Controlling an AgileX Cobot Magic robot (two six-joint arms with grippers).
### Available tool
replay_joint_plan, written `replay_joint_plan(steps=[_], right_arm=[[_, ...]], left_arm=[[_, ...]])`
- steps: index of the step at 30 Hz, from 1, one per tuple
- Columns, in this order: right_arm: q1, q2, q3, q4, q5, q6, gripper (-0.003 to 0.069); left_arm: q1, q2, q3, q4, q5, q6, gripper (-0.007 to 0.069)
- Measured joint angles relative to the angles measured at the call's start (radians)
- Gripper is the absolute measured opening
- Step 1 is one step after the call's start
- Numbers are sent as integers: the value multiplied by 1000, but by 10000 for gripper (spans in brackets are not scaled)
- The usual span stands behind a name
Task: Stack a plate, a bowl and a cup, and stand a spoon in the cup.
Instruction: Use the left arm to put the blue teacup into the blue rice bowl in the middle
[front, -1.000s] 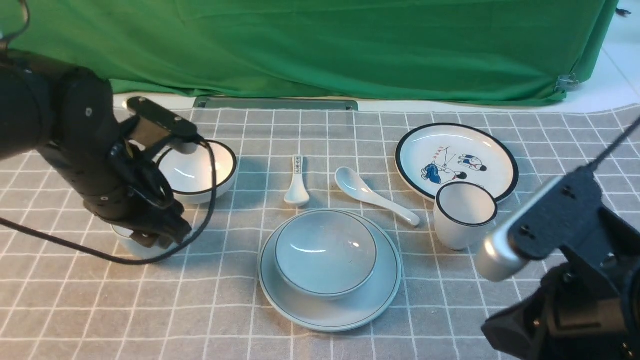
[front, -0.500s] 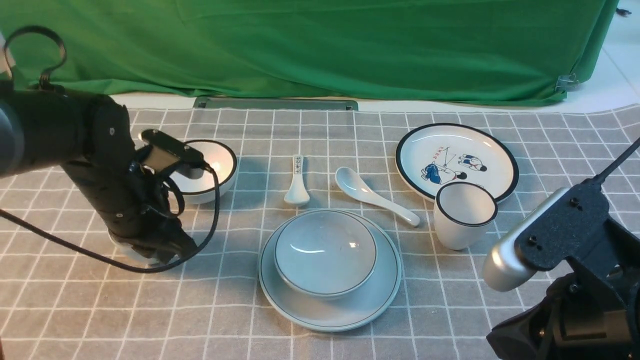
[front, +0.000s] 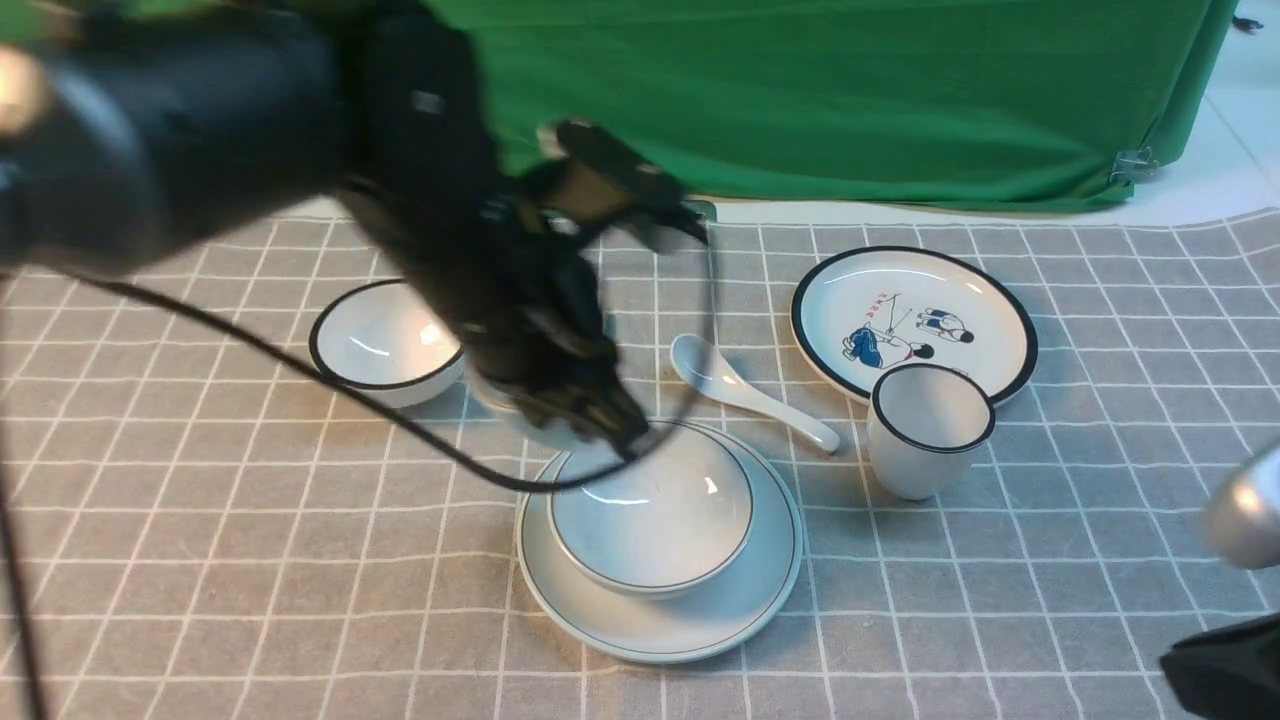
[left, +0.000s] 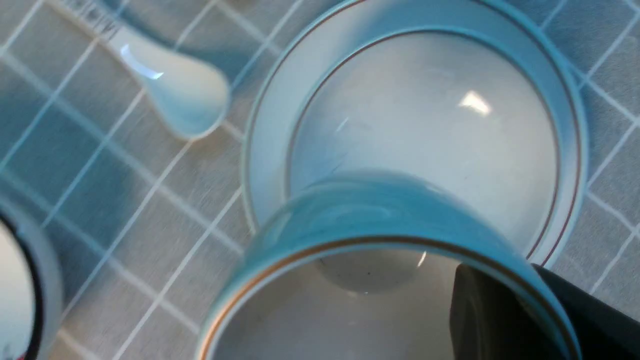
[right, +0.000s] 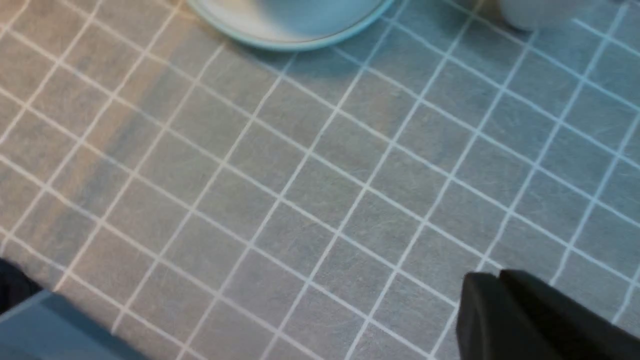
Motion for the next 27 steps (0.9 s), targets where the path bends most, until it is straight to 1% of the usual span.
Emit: replay_joint_plan(steps=[2,4,10,17,26,27], right_arm=[[0,-24,0,-1,5,12,57],[0,-60,0,-2,14,32,57],[0,-88,0,-2,30,40,57],[0,-90,0,-3,30,40,57],[0,-90,0,-5,-2,41,67],[0,-90,0,-5,-5,41,68]], left_arm=[[-25,44,-29,5,6,0,29],[-40,123,-97,7,44,-4,29],[-39,237,-174,38,109,1,29],[-39,292,-184,16,99,9,30],[-39,308,-186,30,54,10,35],[-39,312,-187,32,43,10,48]])
